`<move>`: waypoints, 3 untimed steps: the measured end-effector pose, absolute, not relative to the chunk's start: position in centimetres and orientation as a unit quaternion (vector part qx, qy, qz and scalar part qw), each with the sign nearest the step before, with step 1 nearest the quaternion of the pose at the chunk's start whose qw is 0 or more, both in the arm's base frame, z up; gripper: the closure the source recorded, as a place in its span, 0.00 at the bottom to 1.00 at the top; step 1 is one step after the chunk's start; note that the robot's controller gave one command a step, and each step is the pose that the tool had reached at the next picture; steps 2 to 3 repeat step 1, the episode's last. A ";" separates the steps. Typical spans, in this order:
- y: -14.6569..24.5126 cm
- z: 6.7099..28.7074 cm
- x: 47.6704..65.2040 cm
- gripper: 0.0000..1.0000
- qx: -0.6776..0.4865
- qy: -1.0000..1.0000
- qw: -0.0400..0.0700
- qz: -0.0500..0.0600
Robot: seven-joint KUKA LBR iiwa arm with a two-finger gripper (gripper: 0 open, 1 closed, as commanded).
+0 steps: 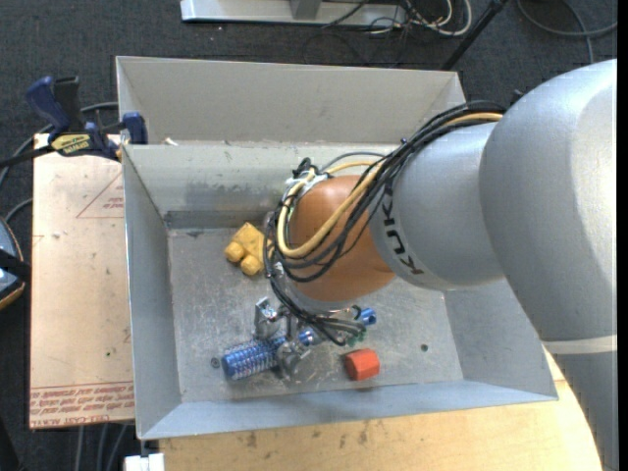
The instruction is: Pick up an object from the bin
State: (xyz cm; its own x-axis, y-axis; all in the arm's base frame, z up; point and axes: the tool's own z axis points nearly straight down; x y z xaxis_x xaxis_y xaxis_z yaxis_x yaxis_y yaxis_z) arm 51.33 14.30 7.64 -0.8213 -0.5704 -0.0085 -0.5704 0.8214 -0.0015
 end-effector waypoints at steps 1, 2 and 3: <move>14.4 17.5 51.5 1.00 -0.298 0.955 0.004 0.000; 14.4 17.5 51.5 1.00 -0.298 0.955 0.004 0.000; 14.4 17.5 51.5 1.00 -0.298 0.955 0.004 0.000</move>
Offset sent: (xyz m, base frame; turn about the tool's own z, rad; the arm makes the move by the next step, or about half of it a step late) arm 0.0000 0.0000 0.0948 0.0000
